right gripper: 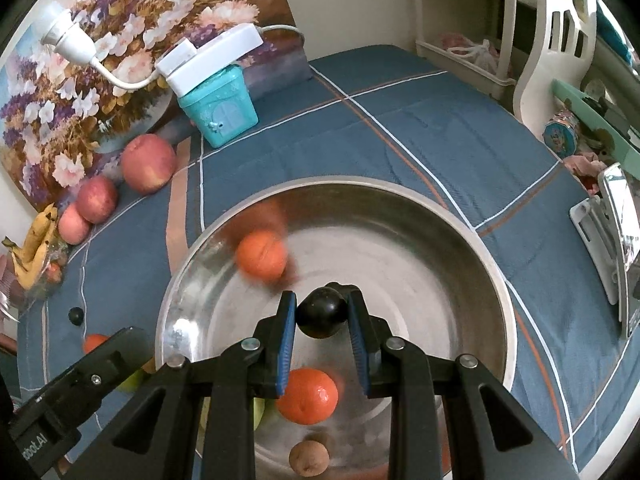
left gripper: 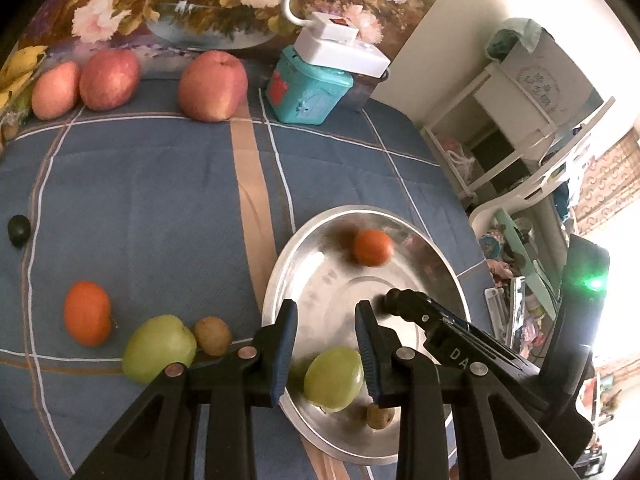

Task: Organize fruits
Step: 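Carry the orange and plum over the steel plate and release them, then withdraw both tools from the plate back over the table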

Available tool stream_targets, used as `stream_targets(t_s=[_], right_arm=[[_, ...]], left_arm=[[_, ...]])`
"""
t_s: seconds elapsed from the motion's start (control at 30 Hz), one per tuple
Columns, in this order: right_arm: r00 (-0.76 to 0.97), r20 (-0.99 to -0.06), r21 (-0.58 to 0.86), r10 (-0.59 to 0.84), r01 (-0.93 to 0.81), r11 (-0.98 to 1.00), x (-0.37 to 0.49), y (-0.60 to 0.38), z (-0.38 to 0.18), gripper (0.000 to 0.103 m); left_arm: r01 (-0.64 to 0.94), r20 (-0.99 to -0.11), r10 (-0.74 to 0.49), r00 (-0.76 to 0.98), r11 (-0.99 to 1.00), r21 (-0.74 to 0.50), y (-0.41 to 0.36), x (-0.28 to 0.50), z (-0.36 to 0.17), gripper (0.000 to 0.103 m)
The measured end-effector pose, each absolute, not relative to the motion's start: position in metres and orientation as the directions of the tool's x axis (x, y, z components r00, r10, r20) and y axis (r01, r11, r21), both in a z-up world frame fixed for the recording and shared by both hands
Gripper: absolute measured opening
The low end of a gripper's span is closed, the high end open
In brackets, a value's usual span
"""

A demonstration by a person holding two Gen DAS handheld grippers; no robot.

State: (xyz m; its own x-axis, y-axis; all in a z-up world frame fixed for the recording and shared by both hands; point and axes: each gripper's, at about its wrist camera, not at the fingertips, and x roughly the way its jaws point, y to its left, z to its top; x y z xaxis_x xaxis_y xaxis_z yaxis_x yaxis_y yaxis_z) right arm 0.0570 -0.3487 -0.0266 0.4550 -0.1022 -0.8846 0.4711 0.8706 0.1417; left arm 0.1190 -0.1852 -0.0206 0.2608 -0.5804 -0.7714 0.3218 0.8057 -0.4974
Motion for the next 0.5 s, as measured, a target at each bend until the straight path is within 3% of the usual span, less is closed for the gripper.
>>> stream_targets(t_s=[0.27,0.37,0.5], right_arm=[[0.440,-0.893,0.135,-0.097,0.466,0.874,0.059,-0.347,-0.031,0.029],[0.442,-0.892,0.134,-0.098,0.465,0.875,0.060,-0.347,-0.031,0.047],[0.444,-0.890,0.134,-0.101,0.467,0.874,0.058,-0.348,-0.031,0.048]], left_arm=[[0.296,-0.776,-0.571,0.268,0.815,-0.498,-0.174,0.123,-0.022,0.032],[0.286,-0.778,-0.569,0.269,0.818,-0.499,-0.172,0.125,-0.023,0.032],[0.280,-0.782,-0.565,0.263,0.820,-0.499,-0.170,0.128,-0.025,0.034]])
